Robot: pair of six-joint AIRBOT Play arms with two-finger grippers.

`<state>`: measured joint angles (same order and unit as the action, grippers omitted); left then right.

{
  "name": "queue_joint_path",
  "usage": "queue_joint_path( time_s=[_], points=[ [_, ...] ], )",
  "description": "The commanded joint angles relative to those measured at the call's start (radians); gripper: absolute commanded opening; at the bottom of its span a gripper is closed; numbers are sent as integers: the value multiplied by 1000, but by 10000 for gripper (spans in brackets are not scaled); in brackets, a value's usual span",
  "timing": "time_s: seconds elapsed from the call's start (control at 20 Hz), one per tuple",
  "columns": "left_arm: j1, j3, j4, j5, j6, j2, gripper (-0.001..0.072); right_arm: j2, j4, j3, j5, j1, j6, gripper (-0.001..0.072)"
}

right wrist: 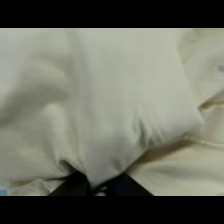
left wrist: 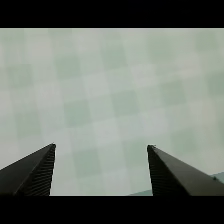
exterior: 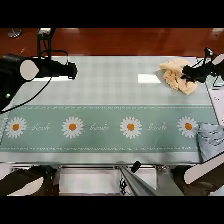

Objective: Fold the shirts.

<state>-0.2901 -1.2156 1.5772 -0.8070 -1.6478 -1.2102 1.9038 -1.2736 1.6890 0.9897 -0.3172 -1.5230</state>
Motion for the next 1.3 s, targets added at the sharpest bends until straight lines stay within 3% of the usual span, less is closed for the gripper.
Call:
queue_joint_path(
  time_s=[0.0, 0.15, 0.35, 0.65, 0.85, 0.95, 1.25],
  points=[
    [1, -72, 0, 2, 0, 14, 674, -71, 20, 16, -3, 10, 37, 29],
    [1, -211, -27, -4, 0, 48, 674, -253, 69, 64, -25, 14, 82, 29],
    [-6, -413, -59, -83, 1, 122, 674, -571, 230, 74, -167, 50, 161, 29],
    [-5, -534, -58, -425, 0, 283, 673, -909, 227, 74, 7, 144, 156, 29],
    [-5, -534, -55, -657, 0, 318, 674, -941, 227, 61, 261, 249, 138, 29],
    [-5, -519, -55, -704, -7, 315, 673, -938, 228, -11, 310, 355, 119, 29],
    [-5, -399, -56, -706, -16, 315, 673, -938, 178, -424, 79, 792, 79, 28]
  ],
)
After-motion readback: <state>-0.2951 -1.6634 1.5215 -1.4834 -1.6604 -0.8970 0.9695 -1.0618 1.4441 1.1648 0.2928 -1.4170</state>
